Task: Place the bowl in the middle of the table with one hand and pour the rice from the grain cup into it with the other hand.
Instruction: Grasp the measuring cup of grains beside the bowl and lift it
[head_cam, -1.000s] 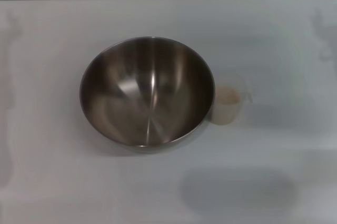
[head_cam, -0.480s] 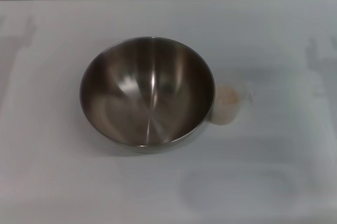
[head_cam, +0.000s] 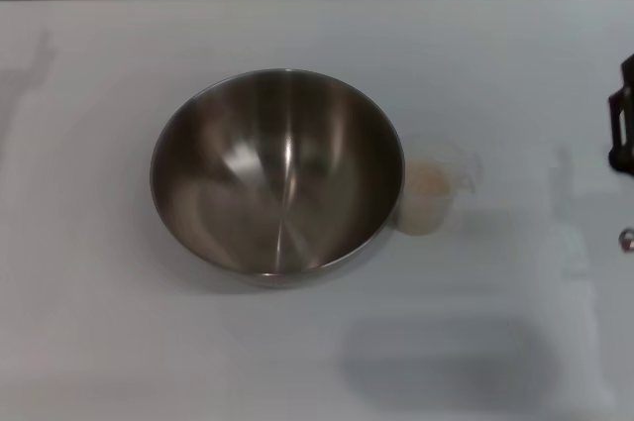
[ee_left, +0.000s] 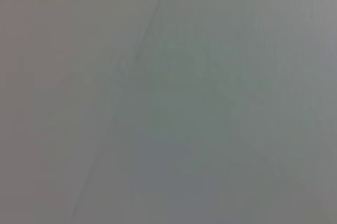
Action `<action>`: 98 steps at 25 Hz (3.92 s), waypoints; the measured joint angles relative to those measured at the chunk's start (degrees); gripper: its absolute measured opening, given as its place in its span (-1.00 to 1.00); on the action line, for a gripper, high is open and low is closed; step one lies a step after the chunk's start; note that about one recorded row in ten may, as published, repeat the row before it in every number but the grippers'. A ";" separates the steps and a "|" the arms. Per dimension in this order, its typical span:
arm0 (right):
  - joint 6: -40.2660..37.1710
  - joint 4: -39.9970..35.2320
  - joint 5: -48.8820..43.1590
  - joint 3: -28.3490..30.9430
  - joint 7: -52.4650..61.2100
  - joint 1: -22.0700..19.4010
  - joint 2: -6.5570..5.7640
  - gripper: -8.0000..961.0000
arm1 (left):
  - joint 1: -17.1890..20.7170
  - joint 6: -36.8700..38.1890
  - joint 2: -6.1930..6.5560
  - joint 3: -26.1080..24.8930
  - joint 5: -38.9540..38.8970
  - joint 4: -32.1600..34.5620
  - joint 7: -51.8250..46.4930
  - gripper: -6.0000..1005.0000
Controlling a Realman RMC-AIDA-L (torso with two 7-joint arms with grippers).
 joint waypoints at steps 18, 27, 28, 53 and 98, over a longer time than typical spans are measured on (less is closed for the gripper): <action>11.95 6.29 -0.01 -5.04 -4.26 -2.67 -3.41 0.10 | 1.21 0.23 -0.04 -0.93 -0.06 1.07 1.64 0.62; 17.07 4.90 -0.33 -5.10 -3.72 -2.24 -3.16 0.10 | 1.12 0.82 -0.19 -1.55 -0.05 1.70 1.74 0.62; 17.72 4.68 -0.36 -5.10 -3.72 -2.10 -3.13 0.10 | 1.11 0.93 -0.18 -1.56 -0.05 1.75 1.75 0.62; 26.61 -2.73 -0.43 -5.21 -0.06 1.88 -0.15 0.10 | 1.23 1.96 -0.01 -2.26 -0.05 2.30 1.83 0.62; 29.77 -11.48 -0.39 -4.81 9.38 8.88 1.27 -0.16 | 0.95 2.00 0.03 -3.83 -0.05 2.71 1.91 0.62</action>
